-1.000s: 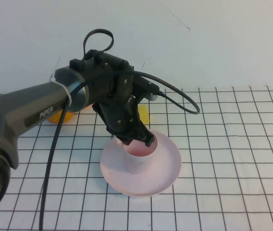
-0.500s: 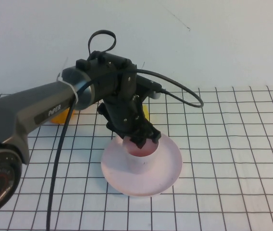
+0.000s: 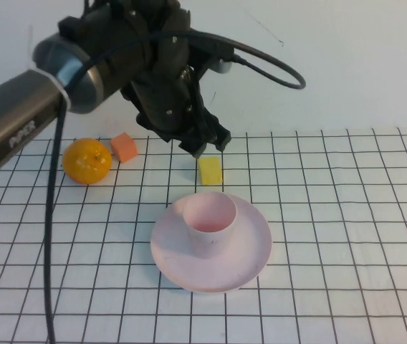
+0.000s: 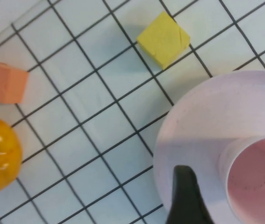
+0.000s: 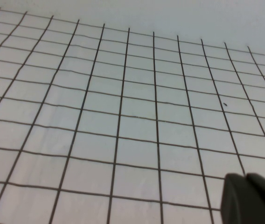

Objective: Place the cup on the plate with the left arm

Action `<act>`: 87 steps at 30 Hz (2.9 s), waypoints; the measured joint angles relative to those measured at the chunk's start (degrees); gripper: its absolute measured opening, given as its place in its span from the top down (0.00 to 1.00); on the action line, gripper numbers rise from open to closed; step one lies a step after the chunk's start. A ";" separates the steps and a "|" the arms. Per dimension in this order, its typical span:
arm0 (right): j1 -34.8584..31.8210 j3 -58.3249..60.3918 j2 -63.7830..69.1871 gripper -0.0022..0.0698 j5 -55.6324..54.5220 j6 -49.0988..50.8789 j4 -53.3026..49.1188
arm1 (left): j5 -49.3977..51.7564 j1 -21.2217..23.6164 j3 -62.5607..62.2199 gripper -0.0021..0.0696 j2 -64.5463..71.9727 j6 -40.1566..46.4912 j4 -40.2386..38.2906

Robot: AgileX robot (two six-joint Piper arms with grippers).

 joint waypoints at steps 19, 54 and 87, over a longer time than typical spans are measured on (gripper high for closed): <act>0.00 0.00 0.00 0.97 0.00 0.00 0.00 | 8.51 0.00 -0.47 0.81 -13.51 0.02 5.86; 0.00 0.00 0.00 0.97 0.00 0.00 0.00 | -28.71 4.32 29.09 0.97 -43.21 -10.98 2.84; 0.00 0.00 0.00 0.97 0.00 0.00 0.00 | -58.93 29.45 108.59 0.97 -112.02 -21.08 -4.52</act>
